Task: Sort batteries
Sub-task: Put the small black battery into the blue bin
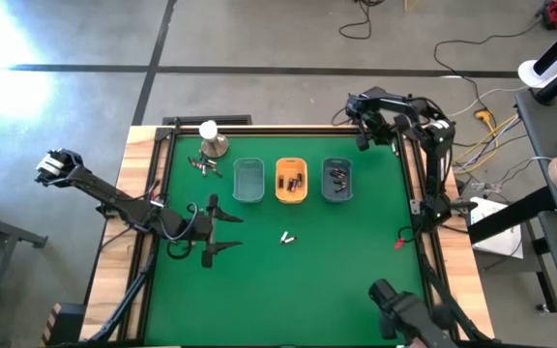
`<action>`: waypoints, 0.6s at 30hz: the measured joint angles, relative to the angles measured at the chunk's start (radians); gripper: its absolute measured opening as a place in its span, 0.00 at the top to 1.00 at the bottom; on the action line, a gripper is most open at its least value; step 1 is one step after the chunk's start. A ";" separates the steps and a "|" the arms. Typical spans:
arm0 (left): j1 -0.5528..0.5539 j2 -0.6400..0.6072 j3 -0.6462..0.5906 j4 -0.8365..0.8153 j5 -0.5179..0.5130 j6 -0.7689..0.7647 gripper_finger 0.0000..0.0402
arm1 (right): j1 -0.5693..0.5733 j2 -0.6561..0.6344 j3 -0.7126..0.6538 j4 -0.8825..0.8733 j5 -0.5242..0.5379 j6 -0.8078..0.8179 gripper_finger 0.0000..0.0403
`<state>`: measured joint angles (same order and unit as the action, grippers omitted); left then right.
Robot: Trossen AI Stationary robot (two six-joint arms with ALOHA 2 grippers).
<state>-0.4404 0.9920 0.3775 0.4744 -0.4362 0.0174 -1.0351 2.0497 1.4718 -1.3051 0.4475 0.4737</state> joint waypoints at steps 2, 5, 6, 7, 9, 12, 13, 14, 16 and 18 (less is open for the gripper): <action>0.000 0.000 0.000 -0.002 0.000 0.000 0.37 | 0.000 0.008 0.008 0.001 0.001 -0.048 0.97; 0.000 0.000 0.000 -0.005 0.000 0.000 0.37 | 0.000 0.013 0.008 -0.001 0.001 -0.132 0.97; 0.000 0.000 0.000 -0.005 0.000 0.000 0.37 | -0.002 0.013 0.008 0.000 0.001 -0.146 0.97; 0.000 0.000 0.000 -0.005 0.000 0.000 0.37 | -0.006 0.013 0.007 -0.001 0.000 -0.161 0.97; 0.000 0.000 0.000 -0.005 0.000 0.000 0.37 | -0.014 0.013 0.007 -0.001 -0.003 -0.198 0.97; 0.000 0.000 0.000 -0.005 0.000 0.000 0.37 | -0.019 0.009 0.009 -0.003 -0.029 -0.263 0.97; 0.000 0.000 0.000 -0.005 0.000 0.000 0.37 | -0.019 0.009 0.010 -0.005 -0.032 -0.285 0.97; 0.000 0.000 0.000 -0.005 0.000 0.000 0.37 | -0.017 0.009 0.010 -0.010 -0.036 -0.299 0.97; 0.002 0.000 0.000 -0.005 0.000 0.000 0.37 | -0.015 0.010 0.012 -0.023 -0.035 -0.334 0.97; 0.006 0.000 0.000 -0.005 -0.001 0.000 0.37 | -0.014 0.010 0.013 -0.024 -0.028 -0.351 0.97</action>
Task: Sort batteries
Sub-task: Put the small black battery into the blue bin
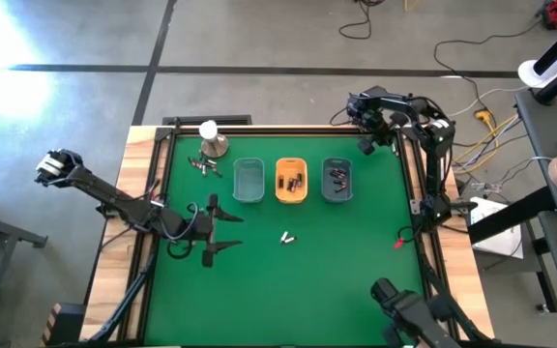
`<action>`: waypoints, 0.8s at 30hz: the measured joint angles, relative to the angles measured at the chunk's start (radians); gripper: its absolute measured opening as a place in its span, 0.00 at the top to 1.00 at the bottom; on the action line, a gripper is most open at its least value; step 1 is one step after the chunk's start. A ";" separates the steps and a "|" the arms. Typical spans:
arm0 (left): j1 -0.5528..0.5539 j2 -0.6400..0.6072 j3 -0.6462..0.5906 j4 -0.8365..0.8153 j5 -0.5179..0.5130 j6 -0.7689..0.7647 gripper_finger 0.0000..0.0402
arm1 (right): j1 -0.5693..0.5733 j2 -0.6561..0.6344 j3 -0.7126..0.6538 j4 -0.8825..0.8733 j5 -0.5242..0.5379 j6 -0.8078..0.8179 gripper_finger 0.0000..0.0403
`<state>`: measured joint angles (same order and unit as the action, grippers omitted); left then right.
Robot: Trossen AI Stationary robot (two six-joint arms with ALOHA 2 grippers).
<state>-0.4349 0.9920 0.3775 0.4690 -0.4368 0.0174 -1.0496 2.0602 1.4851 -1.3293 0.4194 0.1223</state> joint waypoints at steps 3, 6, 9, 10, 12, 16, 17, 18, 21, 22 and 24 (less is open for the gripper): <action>0.007 0.000 0.000 0.000 -0.001 0.000 0.37 | 0.000 -0.001 0.000 -0.002 0.000 -0.041 0.97; 0.012 0.000 0.000 0.000 -0.001 0.000 0.37 | -0.001 0.002 0.001 -0.024 0.027 -0.112 0.97; 0.014 0.000 0.000 -0.001 -0.001 0.002 0.37 | -0.001 0.020 0.014 -0.066 0.042 -0.168 0.97; 0.014 0.000 0.000 -0.001 -0.001 0.004 0.37 | -0.001 0.028 0.026 -0.083 0.059 -0.181 0.97; 0.014 -0.003 0.000 0.000 0.001 0.004 0.37 | 0.000 0.040 0.064 -0.137 0.080 -0.203 0.97; 0.018 -0.012 0.000 0.001 0.034 0.025 0.37 | -0.017 0.089 0.155 -0.247 0.078 -0.219 0.97; 0.021 -0.014 0.000 0.001 0.034 0.030 0.37 | -0.024 0.102 0.168 -0.240 0.075 -0.215 0.97; 0.025 -0.018 0.000 0.000 0.034 0.034 0.37 | -0.030 0.114 0.175 -0.232 0.067 -0.213 0.97; 0.036 -0.030 0.000 -0.006 0.034 0.034 0.37 | -0.033 0.156 0.183 -0.239 0.025 -0.213 0.97; 0.037 -0.036 0.000 -0.012 0.033 0.034 0.37 | -0.031 0.173 0.180 -0.240 0.022 -0.212 0.97; 0.038 -0.052 0.000 -0.027 0.033 0.041 0.37 | -0.028 0.204 0.173 -0.238 0.023 -0.209 0.97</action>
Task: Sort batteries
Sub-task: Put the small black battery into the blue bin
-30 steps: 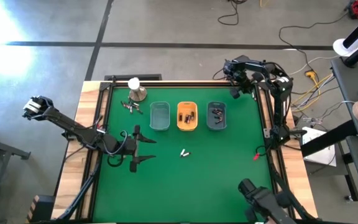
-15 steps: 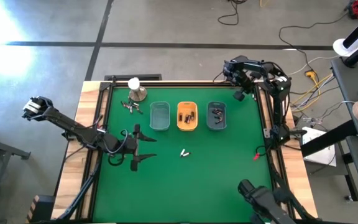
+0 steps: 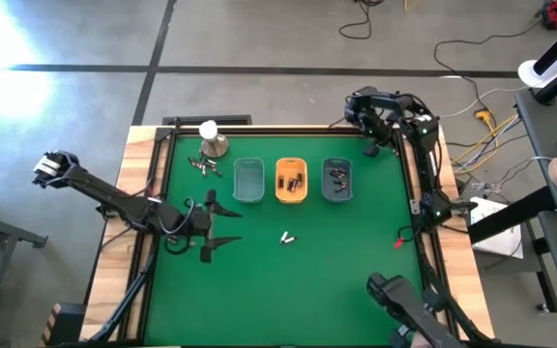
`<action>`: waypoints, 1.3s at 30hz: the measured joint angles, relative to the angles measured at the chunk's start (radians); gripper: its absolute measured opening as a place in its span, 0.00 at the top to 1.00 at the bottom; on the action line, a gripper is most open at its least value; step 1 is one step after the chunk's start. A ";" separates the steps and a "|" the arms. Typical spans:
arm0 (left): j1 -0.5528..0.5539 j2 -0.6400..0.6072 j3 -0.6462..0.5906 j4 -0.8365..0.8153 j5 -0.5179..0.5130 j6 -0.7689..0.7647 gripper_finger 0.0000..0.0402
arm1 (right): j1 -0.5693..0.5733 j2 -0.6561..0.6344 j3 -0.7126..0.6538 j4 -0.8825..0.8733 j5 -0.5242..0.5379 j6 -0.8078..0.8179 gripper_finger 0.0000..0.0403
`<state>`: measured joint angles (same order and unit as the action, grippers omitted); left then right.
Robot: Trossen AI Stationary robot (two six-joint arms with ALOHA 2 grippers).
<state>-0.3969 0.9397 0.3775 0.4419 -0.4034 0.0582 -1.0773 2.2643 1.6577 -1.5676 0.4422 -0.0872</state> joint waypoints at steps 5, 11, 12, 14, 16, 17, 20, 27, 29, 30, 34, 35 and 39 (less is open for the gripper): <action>0.000 -0.067 0.000 -0.067 0.000 0.001 0.37 | 0.003 0.032 -0.005 -0.023 0.037 0.049 0.97; 0.000 -0.187 0.000 -0.176 0.000 -0.014 0.37 | 0.001 -0.001 -0.009 0.024 0.010 0.065 0.97; 0.000 -0.205 0.000 -0.188 0.000 -0.014 0.37 | -0.002 -0.006 -0.009 0.035 -0.001 0.070 0.97; 0.000 -0.241 0.000 -0.213 0.000 -0.014 0.37 | -0.003 -0.013 -0.009 0.060 -0.005 0.102 0.97; 0.000 -0.272 0.000 -0.227 0.000 -0.014 0.37 | -0.003 -0.016 -0.009 0.069 -0.005 0.141 0.97; 0.000 -0.289 0.000 -0.235 0.000 -0.009 0.37 | -0.003 -0.016 -0.009 0.069 -0.003 0.169 0.97; 0.000 -0.335 0.000 -0.237 0.000 0.016 0.37 | 0.000 -0.018 -0.009 0.076 0.025 0.281 0.97; 0.000 -0.441 0.000 -0.266 -0.001 0.090 0.37 | -0.001 -0.033 -0.009 0.087 0.047 0.411 0.97; 0.000 -0.473 0.000 -0.286 -0.001 0.114 0.37 | -0.001 -0.061 -0.009 0.091 0.004 0.411 0.97; 0.000 -0.489 0.000 -0.291 -0.001 0.127 0.37 | -0.001 -0.080 -0.009 0.097 -0.024 0.411 0.97; 0.000 -0.549 0.000 -0.313 -0.002 0.184 0.37 | -0.009 -0.153 -0.009 0.110 -0.091 0.411 0.97; 0.000 -0.564 0.000 -0.319 -0.002 0.199 0.37 | -0.010 -0.165 -0.009 0.115 -0.107 0.413 0.97; 0.000 -0.614 0.000 -0.326 -0.008 0.255 0.37 | -0.013 -0.172 -0.009 0.117 -0.128 0.406 0.97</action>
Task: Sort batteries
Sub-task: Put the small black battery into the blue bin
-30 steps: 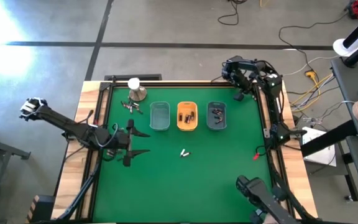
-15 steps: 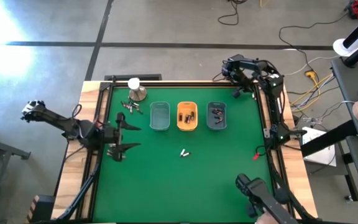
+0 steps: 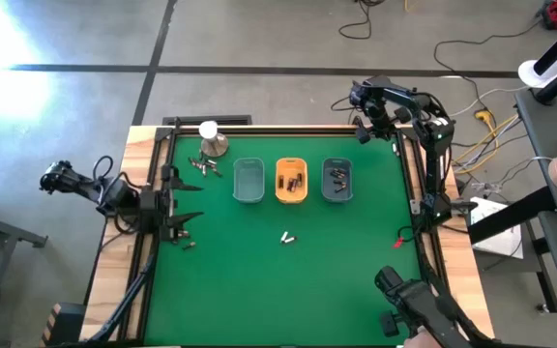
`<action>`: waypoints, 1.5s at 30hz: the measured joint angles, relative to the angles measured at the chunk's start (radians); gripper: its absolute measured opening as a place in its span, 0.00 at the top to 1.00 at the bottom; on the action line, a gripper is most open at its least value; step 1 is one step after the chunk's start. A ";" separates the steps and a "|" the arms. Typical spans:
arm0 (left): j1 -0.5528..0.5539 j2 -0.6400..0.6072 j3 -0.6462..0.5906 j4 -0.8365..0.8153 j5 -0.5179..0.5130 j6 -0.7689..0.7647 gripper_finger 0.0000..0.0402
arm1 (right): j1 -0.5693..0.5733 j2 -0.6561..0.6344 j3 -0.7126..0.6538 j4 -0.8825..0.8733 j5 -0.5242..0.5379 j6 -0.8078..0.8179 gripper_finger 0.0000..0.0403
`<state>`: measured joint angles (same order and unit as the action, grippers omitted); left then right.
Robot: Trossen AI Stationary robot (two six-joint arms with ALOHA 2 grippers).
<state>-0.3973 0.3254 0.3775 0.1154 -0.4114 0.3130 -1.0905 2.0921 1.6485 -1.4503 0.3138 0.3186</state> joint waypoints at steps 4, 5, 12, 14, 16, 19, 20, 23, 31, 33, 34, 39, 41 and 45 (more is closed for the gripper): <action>0.000 -0.038 0.000 0.004 -0.002 0.059 0.37 | 0.001 -0.006 0.000 0.042 0.000 -0.057 0.97; 0.000 -0.045 0.000 0.010 -0.002 0.073 0.37 | 0.001 -0.008 0.005 0.058 0.000 -0.077 0.97; 0.000 -0.067 0.000 0.065 -0.002 0.145 0.37 | -0.026 -0.011 0.162 0.107 0.000 -0.178 0.97; 0.000 -0.066 0.000 0.067 -0.010 0.150 0.37 | -0.050 -0.012 0.211 0.092 0.001 -0.198 0.97; 0.000 -0.060 0.000 0.068 -0.046 0.149 0.37 | -0.081 -0.012 0.252 0.047 0.011 -0.218 0.97; 0.000 -0.048 0.000 0.068 -0.101 0.149 0.37 | -0.123 -0.012 0.286 -0.033 0.086 -0.260 0.97; 0.000 -0.043 0.000 0.068 -0.109 0.149 0.37 | -0.135 -0.012 0.291 -0.062 0.117 -0.275 0.97; 0.000 -0.028 0.000 0.076 -0.125 0.150 0.37 | -0.163 -0.012 0.288 -0.105 0.162 -0.294 0.97; 0.000 0.011 0.000 0.124 -0.129 0.150 0.37 | -0.166 0.029 0.257 -0.099 0.141 -0.295 0.97; 0.000 0.018 0.000 0.129 -0.129 0.150 0.37 | -0.166 0.050 0.258 -0.100 0.170 -0.311 0.97; 0.000 0.022 0.000 0.129 -0.130 0.150 0.37 | -0.166 0.059 0.258 -0.104 0.185 -0.317 0.97; 0.000 0.030 0.000 0.131 -0.130 0.154 0.37 | -0.136 0.097 0.256 -0.118 0.244 -0.383 0.97; 0.000 0.030 0.000 0.131 -0.131 0.158 0.37 | -0.120 0.104 0.256 -0.120 0.244 -0.418 0.97; 0.001 0.030 0.000 0.133 -0.132 0.158 0.37 | -0.099 0.112 0.256 -0.120 0.239 -0.483 0.97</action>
<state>-0.3962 0.3553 0.3775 0.2481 -0.5434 0.4709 -1.1893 2.2038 1.9041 -1.5702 0.5524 -0.1645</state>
